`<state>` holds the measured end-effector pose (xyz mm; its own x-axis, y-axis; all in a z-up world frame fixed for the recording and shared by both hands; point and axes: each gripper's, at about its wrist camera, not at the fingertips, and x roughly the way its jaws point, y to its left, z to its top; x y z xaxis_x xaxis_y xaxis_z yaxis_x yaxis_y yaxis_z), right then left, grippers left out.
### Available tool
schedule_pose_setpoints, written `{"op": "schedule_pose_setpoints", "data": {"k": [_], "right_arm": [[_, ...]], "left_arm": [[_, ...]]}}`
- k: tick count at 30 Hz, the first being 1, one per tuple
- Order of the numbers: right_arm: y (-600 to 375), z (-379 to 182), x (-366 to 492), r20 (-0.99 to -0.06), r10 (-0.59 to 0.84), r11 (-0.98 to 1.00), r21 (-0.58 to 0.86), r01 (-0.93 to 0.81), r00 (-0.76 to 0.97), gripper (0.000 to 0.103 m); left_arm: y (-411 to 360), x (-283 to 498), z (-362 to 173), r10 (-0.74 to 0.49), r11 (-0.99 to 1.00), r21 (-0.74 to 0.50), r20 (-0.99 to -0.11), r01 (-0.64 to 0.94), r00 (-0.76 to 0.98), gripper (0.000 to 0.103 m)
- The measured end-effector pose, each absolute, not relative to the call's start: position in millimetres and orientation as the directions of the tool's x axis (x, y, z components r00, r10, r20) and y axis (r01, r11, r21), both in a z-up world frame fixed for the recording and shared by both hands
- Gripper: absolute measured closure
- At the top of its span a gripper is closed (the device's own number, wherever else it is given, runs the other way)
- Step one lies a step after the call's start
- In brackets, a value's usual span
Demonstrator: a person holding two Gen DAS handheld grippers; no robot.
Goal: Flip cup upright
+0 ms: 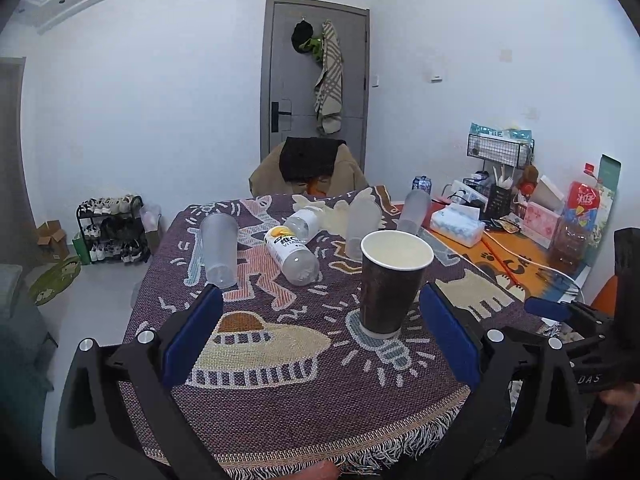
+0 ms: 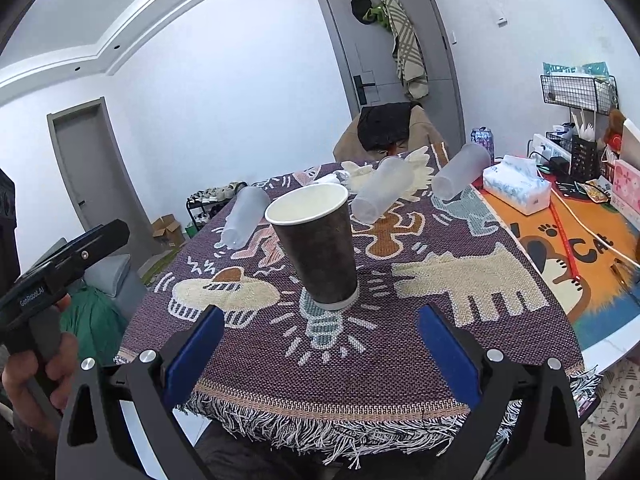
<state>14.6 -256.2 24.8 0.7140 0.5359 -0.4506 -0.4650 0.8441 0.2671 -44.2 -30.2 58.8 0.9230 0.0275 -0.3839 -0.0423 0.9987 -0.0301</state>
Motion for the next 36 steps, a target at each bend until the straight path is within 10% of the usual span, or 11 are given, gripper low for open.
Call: {"op": "schedule_pose_setpoints", "data": {"k": [36], "right_arm": [[-253.2, 23.3, 13.9, -0.455, 0.528, 0.849, 0.252, -0.465, 0.717, 0.008]], "left_arm": [[-28.4, -45.5, 56.3, 0.034, 0.998, -0.032, -0.382, -0.05, 0.924, 0.005]]}}
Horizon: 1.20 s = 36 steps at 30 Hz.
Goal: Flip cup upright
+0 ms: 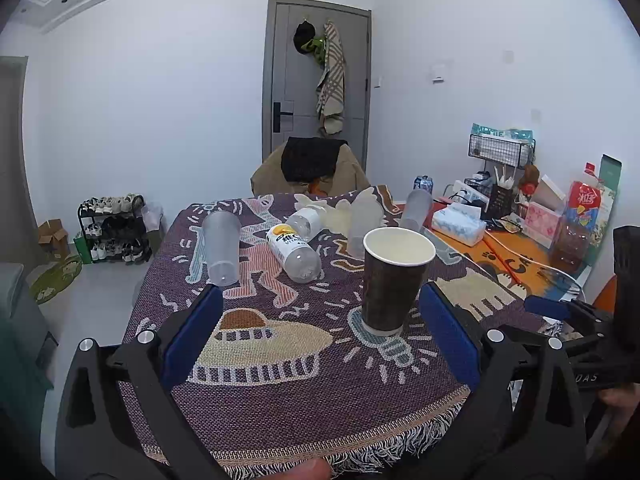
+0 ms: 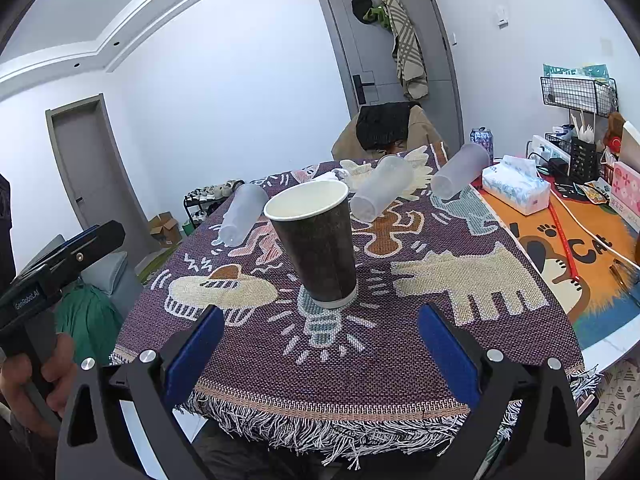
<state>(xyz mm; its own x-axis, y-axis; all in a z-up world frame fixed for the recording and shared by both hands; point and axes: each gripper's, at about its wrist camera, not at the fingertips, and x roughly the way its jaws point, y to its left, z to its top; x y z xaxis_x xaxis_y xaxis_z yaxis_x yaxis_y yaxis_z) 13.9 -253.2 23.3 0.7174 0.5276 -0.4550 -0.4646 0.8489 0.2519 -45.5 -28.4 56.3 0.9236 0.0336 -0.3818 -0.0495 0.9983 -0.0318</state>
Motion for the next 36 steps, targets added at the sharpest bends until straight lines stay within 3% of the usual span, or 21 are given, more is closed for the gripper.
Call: {"op": "schedule_pose_setpoints", "data": {"k": [36], "right_arm": [[-251.7, 20.7, 13.0, -0.462, 0.524, 0.851, 0.25, -0.462, 0.715, 0.008]], "left_arm": [[-30.0, -47.0, 53.1, 0.05, 0.998, -0.026, -0.379, -0.065, 0.924, 0.005]]}}
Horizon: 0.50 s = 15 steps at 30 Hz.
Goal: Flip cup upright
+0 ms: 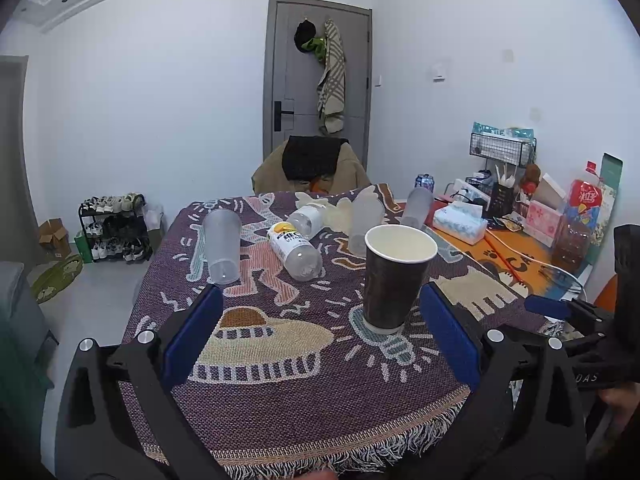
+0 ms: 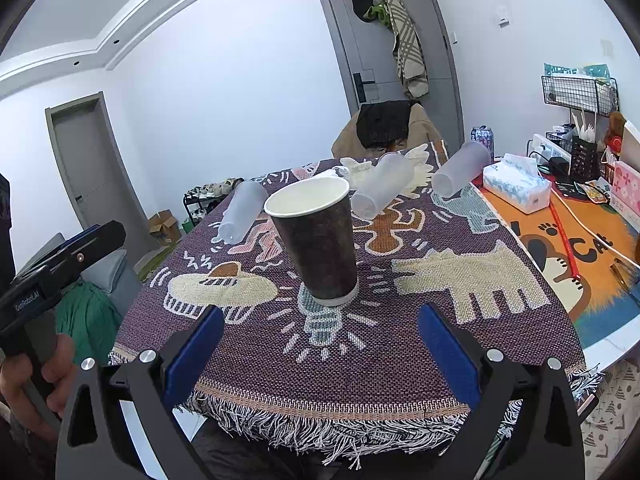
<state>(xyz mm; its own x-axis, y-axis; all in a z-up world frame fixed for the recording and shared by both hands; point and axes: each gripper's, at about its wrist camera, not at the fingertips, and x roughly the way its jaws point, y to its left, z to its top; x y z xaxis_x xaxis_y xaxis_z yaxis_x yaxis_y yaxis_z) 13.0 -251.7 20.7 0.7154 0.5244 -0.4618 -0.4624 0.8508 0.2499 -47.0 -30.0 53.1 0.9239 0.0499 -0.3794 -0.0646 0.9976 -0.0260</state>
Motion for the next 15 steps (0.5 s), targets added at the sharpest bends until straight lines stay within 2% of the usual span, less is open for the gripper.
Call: {"op": "schedule_pose_setpoints", "data": {"k": [15], "right_arm": [[-251.0, 19.7, 14.9, -0.465, 0.525, 0.85, 0.25, -0.463, 0.713, 0.008]], "left_arm": [[-28.6, -45.9, 51.9, 0.022, 0.999, -0.035, -0.385, -0.038, 0.923, 0.005]]}}
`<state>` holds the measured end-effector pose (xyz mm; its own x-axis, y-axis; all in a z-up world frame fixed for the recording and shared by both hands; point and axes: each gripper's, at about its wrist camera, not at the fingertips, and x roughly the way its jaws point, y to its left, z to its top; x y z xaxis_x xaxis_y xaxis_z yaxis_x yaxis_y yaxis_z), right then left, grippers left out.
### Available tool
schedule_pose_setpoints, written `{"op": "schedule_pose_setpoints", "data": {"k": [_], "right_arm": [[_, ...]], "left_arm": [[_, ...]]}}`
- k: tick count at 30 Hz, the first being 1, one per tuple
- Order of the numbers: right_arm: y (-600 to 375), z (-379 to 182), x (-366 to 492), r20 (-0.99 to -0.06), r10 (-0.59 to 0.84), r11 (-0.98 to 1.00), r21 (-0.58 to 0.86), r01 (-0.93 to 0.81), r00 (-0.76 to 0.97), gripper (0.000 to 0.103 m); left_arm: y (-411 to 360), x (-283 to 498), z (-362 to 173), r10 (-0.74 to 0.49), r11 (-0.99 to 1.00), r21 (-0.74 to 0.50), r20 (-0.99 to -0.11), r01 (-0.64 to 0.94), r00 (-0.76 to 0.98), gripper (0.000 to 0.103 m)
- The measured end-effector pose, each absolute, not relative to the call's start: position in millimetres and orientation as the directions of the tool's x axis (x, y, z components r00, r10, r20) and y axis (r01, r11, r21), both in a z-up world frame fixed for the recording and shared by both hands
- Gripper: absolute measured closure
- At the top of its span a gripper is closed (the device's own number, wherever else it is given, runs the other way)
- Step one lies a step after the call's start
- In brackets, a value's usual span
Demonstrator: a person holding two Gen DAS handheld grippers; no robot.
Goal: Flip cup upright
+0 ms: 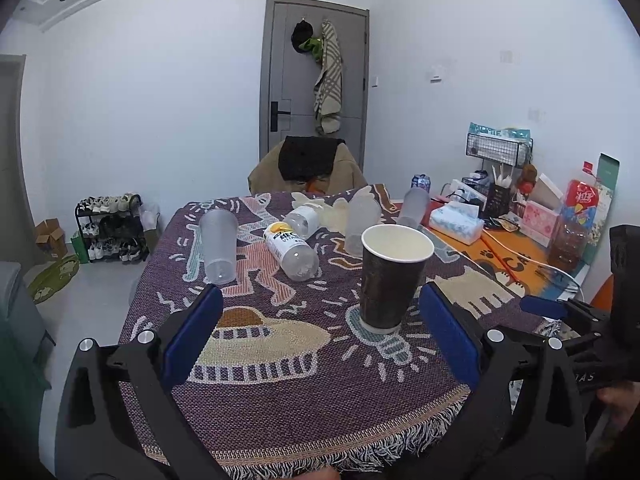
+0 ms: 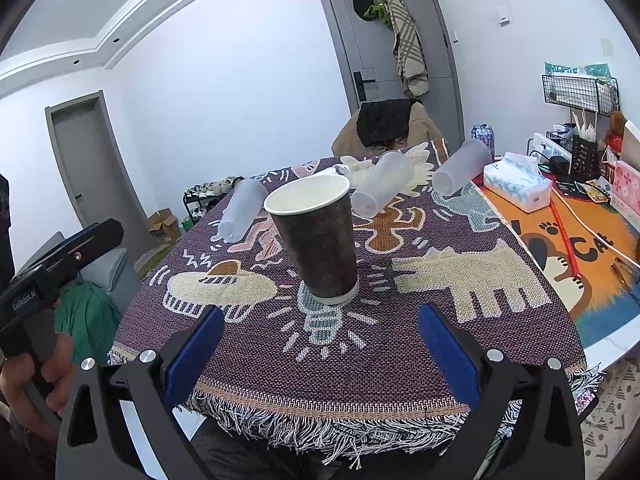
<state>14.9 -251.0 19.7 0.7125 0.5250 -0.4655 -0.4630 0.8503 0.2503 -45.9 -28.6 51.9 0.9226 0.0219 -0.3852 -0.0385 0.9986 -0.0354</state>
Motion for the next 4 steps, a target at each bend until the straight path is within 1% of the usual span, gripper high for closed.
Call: {"op": "schedule_pose_setpoints", "data": {"k": [4], "right_arm": [[-252.4, 18.9, 16.0, -0.466, 0.525, 0.85, 0.254, -0.461, 0.712, 0.008]], "left_arm": [[-28.2, -45.1, 49.8, 0.016, 0.998, -0.045, -0.385, -0.036, 0.923, 0.005]]}}
